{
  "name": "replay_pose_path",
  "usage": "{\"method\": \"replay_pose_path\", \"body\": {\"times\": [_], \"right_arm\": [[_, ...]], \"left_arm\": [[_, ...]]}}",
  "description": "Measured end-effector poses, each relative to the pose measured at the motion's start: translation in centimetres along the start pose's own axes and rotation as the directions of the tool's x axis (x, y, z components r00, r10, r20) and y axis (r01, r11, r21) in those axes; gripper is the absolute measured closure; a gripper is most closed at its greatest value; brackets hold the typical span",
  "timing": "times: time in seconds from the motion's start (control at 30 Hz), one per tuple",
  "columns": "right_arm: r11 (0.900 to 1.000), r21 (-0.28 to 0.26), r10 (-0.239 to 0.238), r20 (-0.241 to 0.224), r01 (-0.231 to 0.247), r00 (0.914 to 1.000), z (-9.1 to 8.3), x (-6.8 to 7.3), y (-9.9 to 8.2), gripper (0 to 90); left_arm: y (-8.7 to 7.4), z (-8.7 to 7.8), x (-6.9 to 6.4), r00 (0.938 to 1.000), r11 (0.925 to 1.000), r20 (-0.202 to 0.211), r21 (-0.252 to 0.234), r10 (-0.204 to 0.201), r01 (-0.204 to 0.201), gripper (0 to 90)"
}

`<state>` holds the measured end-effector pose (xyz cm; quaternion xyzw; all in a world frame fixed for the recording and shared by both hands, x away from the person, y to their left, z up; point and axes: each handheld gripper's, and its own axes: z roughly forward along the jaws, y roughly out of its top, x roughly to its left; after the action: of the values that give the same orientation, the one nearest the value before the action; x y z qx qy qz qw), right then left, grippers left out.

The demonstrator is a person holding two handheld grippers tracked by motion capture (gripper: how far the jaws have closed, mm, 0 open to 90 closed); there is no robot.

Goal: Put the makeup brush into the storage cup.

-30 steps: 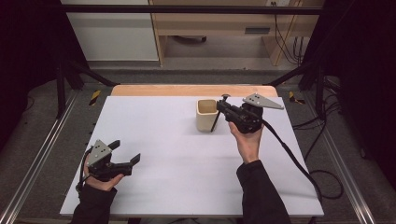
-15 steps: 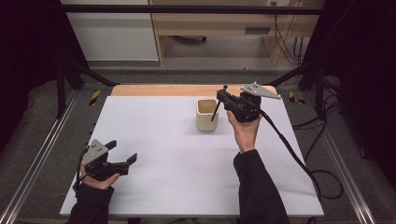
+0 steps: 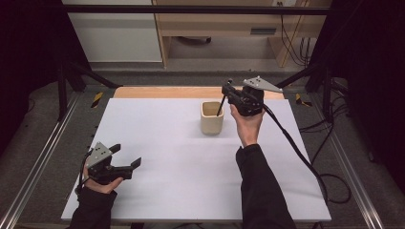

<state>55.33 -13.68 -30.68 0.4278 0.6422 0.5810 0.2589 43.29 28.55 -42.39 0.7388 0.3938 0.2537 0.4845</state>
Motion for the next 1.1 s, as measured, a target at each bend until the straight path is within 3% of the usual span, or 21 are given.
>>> {"method": "replay_pose_path", "body": {"times": [0.27, 0.73, 1.1], "right_arm": [[1.0, -0.009, -0.003, 0.035, 0.003, 0.9994, 1.0, -0.5, 0.2, 82.9], [0.9995, -0.027, 0.015, 0.055, -0.014, 0.9984, 2.3, -0.9, 0.1, 83.0], [1.0, -0.002, -0.003, 0.086, 0.003, 0.9963, 3.6, -1.3, -0.6, 83.0]], "left_arm": [[0.0, 0.1, -0.1, 1.0, 1.0, 0.005, 0.002, 0.004, -0.004, 5.8], [0.0, 0.0, -0.1, 0.9999, 1.0, 0.008, 0.002, 0.009, -0.009, 6.1], [0.1, 0.0, -0.1, 0.9999, 1.0, 0.008, -0.001, 0.009, -0.009, 6.1]]}}
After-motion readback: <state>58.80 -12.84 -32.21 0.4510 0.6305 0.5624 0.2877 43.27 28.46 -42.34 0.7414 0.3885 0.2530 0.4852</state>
